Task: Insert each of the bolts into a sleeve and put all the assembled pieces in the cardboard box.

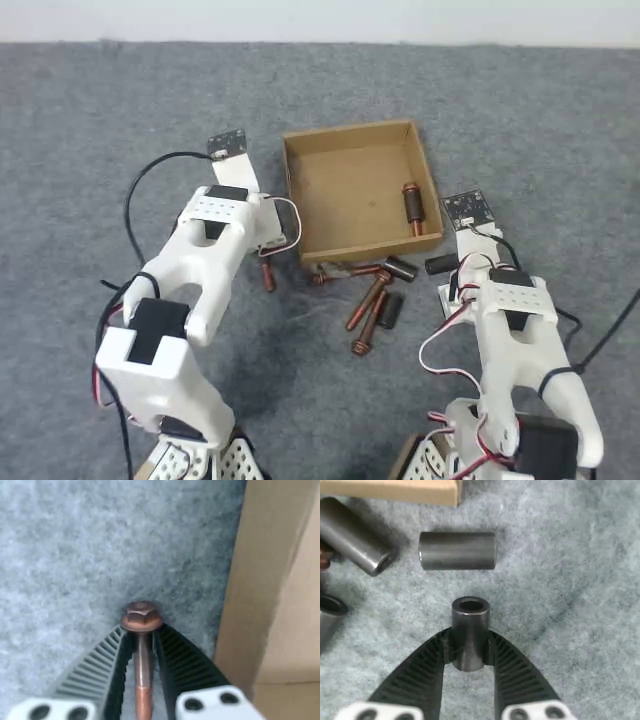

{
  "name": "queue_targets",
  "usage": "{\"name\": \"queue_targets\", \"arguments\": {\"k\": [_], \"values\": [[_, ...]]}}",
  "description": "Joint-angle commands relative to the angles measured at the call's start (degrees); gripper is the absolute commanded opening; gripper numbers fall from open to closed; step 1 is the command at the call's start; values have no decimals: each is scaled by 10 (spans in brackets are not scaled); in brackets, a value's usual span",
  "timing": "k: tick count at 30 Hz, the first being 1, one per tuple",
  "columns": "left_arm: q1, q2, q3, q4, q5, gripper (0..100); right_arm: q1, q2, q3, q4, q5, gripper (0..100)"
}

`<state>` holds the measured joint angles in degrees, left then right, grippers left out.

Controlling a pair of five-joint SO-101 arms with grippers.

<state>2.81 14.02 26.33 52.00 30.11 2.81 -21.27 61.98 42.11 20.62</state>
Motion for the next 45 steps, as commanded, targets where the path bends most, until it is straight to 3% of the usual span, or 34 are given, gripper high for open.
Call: {"name": "queue_targets", "arguments": {"k": [1,10,27,40,45], "values": [[-5,-9,-22,11,-53,9,4,-4,-31,-7,4,7],[-53,-50,-17,9,-132,10,4,-4,-30,-7,4,7],[-46,-56,30,-40,-132,10,17,-6,-106,-61,10,9],[-50,-56,30,-37,-132,10,-6,-3,-14,-454,8,9],[-50,-56,30,-37,-132,10,-35,-2,2,-551,6,7]]}}
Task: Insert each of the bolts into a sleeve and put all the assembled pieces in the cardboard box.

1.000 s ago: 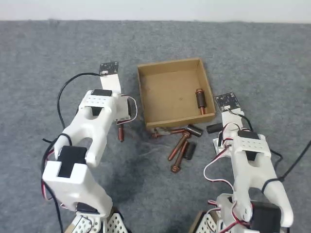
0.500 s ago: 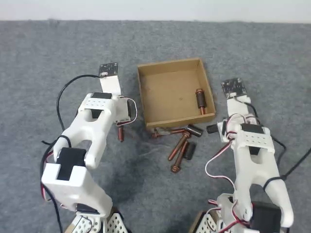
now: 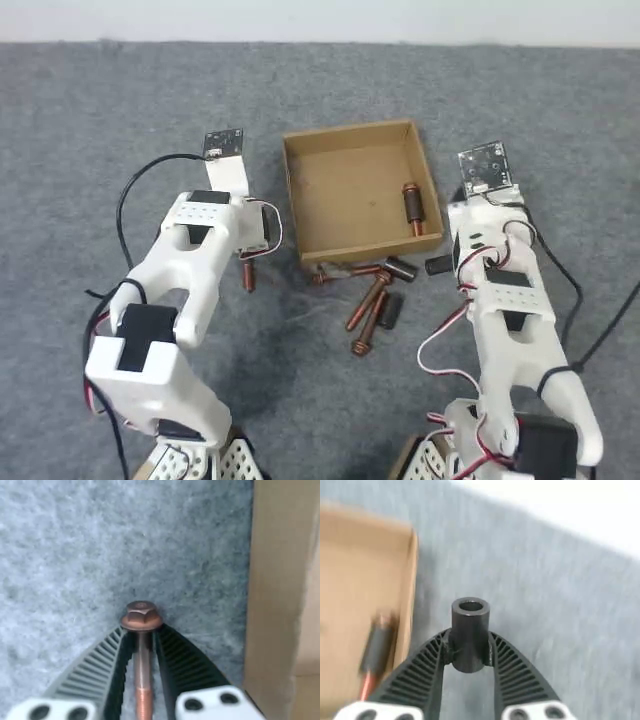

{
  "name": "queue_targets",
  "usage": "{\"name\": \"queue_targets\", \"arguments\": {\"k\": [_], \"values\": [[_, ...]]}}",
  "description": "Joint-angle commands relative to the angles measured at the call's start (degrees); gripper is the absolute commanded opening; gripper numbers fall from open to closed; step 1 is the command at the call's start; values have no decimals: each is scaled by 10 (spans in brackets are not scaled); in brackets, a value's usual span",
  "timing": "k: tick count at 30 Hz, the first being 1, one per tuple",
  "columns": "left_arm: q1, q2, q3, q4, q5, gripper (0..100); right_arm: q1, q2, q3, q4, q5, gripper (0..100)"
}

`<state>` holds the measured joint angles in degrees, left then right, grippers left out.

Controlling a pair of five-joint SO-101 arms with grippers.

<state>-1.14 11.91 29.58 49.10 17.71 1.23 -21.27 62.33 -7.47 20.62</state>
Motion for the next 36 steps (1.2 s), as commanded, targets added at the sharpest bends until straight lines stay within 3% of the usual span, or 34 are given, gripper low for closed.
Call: {"name": "queue_targets", "arguments": {"k": [1,8,14,24,36], "values": [[-11,-35,-2,-8,-8,10,-27,-2,-1,-66,5,7],[-11,-35,-1,-8,-8,10,-87,14,-4,-131,4,7],[-11,-35,-1,-10,-8,10,-136,118,-43,-239,4,7],[-11,-35,-3,-11,-8,10,-181,350,-144,-526,-232,7],[-11,-35,-4,-11,-8,10,-240,482,-74,-833,-238,9]]}}
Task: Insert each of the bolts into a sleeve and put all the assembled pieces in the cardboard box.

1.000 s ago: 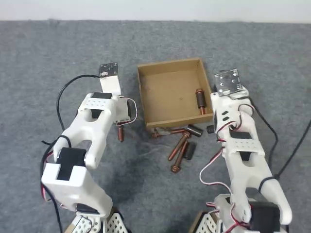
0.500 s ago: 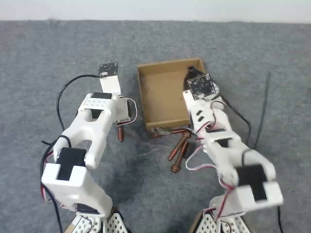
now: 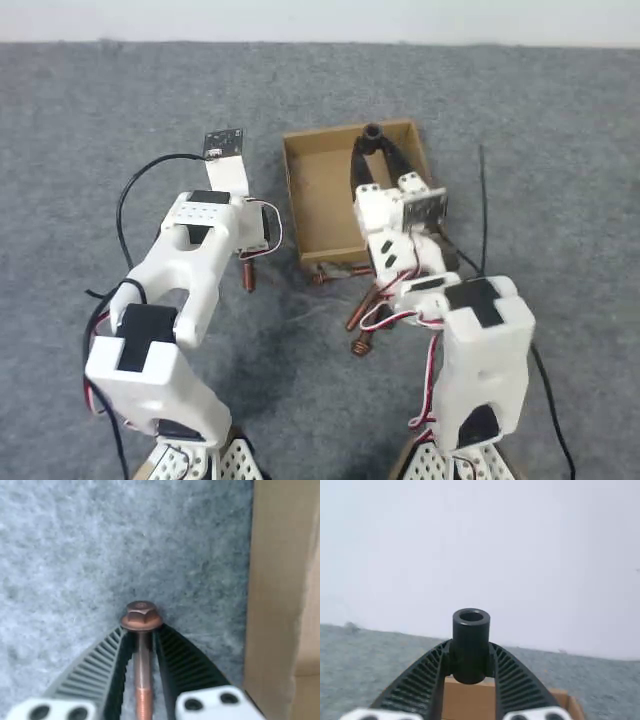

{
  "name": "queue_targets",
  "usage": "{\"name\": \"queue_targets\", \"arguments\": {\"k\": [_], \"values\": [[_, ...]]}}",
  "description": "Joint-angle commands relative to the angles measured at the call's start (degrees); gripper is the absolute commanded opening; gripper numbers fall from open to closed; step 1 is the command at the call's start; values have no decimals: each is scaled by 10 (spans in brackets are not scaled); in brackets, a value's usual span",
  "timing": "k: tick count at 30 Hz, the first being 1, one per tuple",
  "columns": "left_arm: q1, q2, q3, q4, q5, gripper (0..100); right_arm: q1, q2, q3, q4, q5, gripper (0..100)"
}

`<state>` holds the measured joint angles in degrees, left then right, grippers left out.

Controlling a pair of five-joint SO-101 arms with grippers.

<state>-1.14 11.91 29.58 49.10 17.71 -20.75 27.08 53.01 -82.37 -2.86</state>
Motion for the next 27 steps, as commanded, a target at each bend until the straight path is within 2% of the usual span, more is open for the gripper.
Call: {"name": "queue_targets", "arguments": {"k": [1,7,21,27], "values": [[-11,-35,-4,-11,-8,10,-28,4,33,-103,-3,9],[-11,-35,-4,-11,-8,10,-62,10,120,-167,48,9],[-11,-35,-2,-11,-8,10,-79,9,228,-186,51,9],[-11,-35,-2,-11,-8,10,-108,0,267,-186,52,9]]}}
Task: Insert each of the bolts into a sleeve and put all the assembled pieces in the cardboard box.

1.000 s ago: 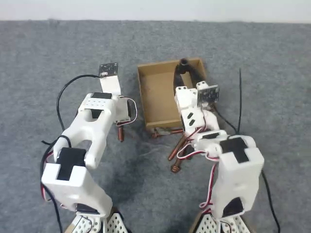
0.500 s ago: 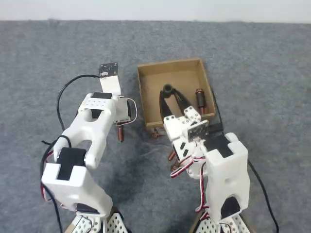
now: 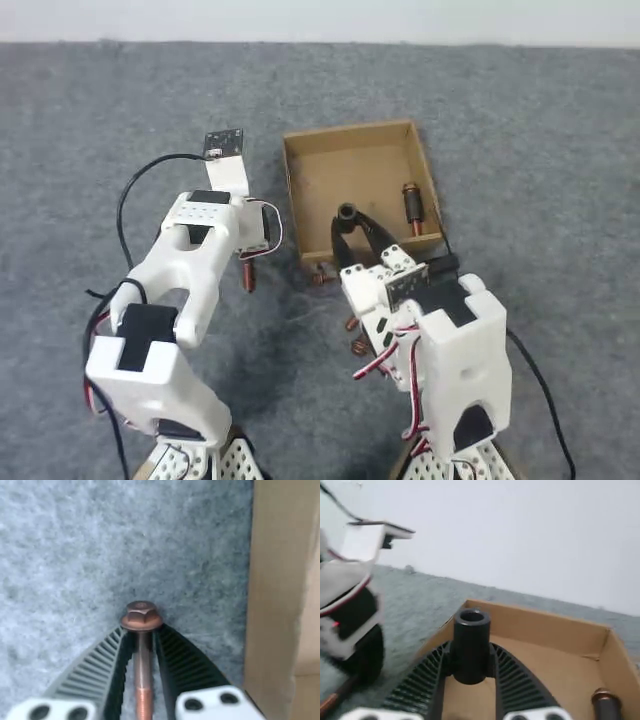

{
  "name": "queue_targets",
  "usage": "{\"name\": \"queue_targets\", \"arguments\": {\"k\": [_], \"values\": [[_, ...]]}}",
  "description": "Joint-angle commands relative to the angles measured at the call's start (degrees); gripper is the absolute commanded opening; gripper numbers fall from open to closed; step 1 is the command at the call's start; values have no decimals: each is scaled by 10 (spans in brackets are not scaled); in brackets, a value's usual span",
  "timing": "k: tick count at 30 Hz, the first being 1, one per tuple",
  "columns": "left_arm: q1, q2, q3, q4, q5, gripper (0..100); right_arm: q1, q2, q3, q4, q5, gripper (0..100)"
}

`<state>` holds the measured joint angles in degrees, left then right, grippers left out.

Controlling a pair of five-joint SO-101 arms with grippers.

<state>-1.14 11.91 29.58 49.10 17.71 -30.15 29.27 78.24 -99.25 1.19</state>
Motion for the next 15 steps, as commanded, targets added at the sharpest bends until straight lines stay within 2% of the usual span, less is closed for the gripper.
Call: {"name": "queue_targets", "arguments": {"k": [1,8,15], "values": [[-11,-35,-2,-11,-8,10,-16,-32,25,-17,11,9],[-10,-35,-2,-11,-8,10,-47,-78,105,-17,9,7],[-9,-35,-3,-11,-8,10,-62,-83,126,-17,9,7]]}}
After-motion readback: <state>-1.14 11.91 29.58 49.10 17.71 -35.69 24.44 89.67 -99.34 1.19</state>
